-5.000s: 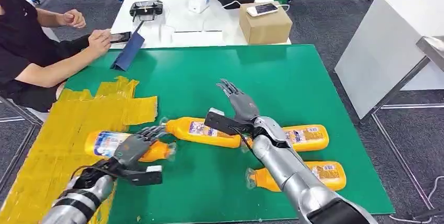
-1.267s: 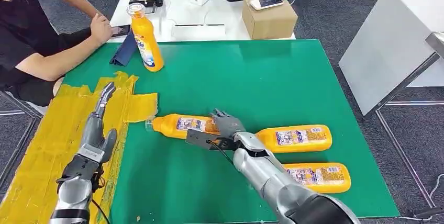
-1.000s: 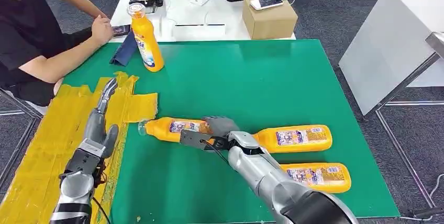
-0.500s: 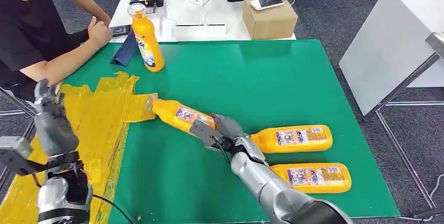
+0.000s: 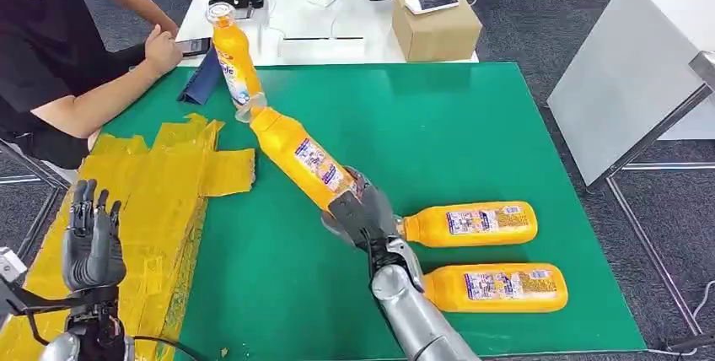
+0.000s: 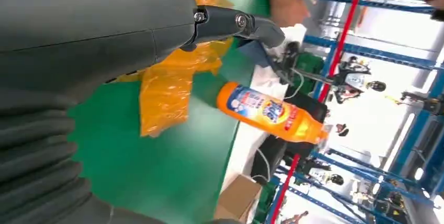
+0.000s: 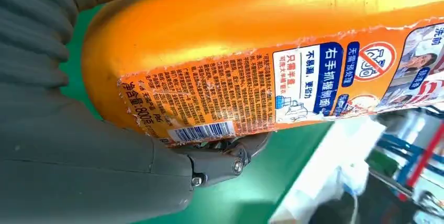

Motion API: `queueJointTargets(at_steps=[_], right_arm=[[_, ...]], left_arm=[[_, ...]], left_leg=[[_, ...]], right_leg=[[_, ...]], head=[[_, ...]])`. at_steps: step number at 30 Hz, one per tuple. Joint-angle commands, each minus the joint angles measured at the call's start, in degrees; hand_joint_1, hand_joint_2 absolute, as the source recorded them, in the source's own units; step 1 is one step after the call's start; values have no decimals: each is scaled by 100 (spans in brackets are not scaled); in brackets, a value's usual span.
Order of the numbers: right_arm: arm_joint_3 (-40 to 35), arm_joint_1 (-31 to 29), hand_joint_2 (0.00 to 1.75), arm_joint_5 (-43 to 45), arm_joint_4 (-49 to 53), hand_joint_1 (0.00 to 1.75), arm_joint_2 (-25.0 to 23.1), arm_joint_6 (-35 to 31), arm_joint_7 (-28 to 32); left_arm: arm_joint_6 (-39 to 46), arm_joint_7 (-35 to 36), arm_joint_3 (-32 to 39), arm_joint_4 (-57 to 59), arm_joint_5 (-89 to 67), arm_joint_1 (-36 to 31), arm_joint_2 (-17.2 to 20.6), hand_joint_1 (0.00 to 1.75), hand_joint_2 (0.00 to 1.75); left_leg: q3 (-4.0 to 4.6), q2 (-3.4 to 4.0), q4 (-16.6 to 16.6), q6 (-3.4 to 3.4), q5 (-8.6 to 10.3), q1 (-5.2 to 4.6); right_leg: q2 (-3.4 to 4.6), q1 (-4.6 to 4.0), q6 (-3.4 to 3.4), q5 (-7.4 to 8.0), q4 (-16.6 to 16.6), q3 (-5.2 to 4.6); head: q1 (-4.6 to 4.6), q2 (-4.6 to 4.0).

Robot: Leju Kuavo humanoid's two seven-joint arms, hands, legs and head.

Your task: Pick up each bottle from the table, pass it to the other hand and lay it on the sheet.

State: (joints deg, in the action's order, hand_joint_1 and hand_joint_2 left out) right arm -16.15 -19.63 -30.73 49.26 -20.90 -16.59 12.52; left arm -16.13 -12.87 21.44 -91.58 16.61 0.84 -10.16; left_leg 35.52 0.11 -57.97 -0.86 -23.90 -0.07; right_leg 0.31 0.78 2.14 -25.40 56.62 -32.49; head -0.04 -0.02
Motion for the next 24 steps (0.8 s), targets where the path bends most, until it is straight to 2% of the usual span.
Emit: queueJointTargets(at_steps=[1,3,7,15,24], right_arm=[[-221,126,175,29,491,175,90,30,188],[-523,177,175,42,620,175,90,100,173],[-1235,250,175,220,887,175,90,105,87],[-2347,325,175,344,1273,175,90,139,-69],[-2564,332,175,394,1261,175,90,108,-88]], left_arm=[[-796,717,-403,601,811,285,261,0,175],[-1200,779,-732,535,998,627,264,0,175],[-1341,624,-1231,-16,777,1107,141,0,175],[-1111,351,-1659,-383,523,1331,140,0,175],[-1119,283,-1640,-412,589,1371,160,0,175]], left_leg=[[-19,-8,4,11,-2,5],[-24,5,10,8,-4,-1],[-12,8,3,4,-8,0],[0,4,-2,8,-9,5],[-6,-4,6,7,-7,7]], right_leg=[[-10,-6,-13,-2,-8,23],[3,0,-10,-3,-9,22],[8,-1,-5,-4,-5,11],[2,-5,-10,-5,-3,-1],[-5,-8,-10,-5,-13,9]], head=[[-2,0],[0,0],[0,0],[2,0],[4,0]])
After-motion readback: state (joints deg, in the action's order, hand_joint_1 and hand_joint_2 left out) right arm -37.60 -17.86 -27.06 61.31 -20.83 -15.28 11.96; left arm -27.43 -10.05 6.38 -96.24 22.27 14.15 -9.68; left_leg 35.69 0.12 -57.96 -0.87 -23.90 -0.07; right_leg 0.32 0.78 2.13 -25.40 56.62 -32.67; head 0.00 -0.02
